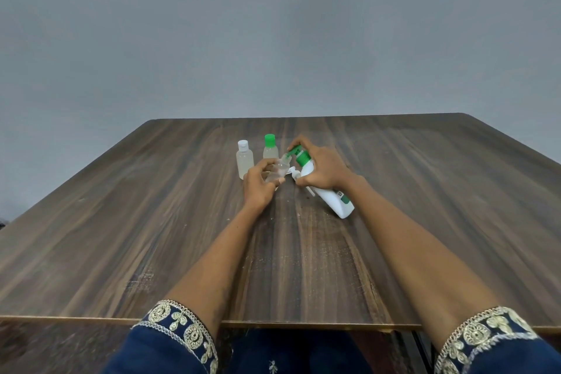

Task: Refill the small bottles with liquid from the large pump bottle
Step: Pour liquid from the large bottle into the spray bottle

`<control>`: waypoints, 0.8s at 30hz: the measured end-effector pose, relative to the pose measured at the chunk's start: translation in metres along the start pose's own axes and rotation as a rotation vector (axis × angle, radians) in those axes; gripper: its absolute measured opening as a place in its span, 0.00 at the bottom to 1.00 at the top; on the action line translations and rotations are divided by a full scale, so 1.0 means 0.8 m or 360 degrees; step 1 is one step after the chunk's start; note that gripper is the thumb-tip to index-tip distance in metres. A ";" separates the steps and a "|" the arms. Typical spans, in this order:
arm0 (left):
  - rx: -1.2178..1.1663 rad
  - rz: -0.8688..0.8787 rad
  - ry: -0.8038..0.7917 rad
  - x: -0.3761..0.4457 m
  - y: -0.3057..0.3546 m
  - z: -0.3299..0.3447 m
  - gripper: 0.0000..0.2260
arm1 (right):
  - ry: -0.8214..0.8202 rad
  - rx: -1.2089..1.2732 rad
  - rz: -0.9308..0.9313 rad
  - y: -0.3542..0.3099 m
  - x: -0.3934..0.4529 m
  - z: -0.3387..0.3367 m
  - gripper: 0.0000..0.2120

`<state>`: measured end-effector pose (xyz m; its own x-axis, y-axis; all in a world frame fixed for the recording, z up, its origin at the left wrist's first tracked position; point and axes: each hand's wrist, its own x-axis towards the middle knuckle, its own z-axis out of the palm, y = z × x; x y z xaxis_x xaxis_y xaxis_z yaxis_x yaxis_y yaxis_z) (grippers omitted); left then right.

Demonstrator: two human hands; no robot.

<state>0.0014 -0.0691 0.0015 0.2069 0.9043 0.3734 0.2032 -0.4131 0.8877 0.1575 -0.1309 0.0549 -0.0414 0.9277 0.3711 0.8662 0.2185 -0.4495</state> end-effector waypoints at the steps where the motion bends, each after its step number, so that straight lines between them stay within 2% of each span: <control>1: -0.0013 -0.0001 0.0003 0.001 0.002 0.001 0.18 | 0.0010 -0.0003 -0.0006 0.000 0.000 0.000 0.30; 4: -0.0021 0.0005 0.0010 0.007 0.002 0.002 0.17 | 0.0026 0.0000 -0.0012 0.002 0.000 -0.003 0.32; 11: -0.0008 0.0008 -0.0016 0.005 -0.001 0.003 0.18 | 0.0042 0.0001 -0.0063 0.003 0.000 -0.001 0.27; 17: -0.0002 -0.0005 -0.0011 0.007 -0.004 0.005 0.17 | 0.0027 -0.0078 -0.0073 0.004 0.000 -0.002 0.32; 24: -0.0016 -0.0002 -0.0029 0.006 0.000 0.005 0.17 | 0.0110 -0.0048 -0.0090 0.004 0.000 -0.002 0.27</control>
<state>0.0059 -0.0652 0.0022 0.2239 0.9026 0.3677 0.1940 -0.4110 0.8907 0.1610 -0.1304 0.0546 -0.0575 0.8908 0.4507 0.8780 0.2600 -0.4018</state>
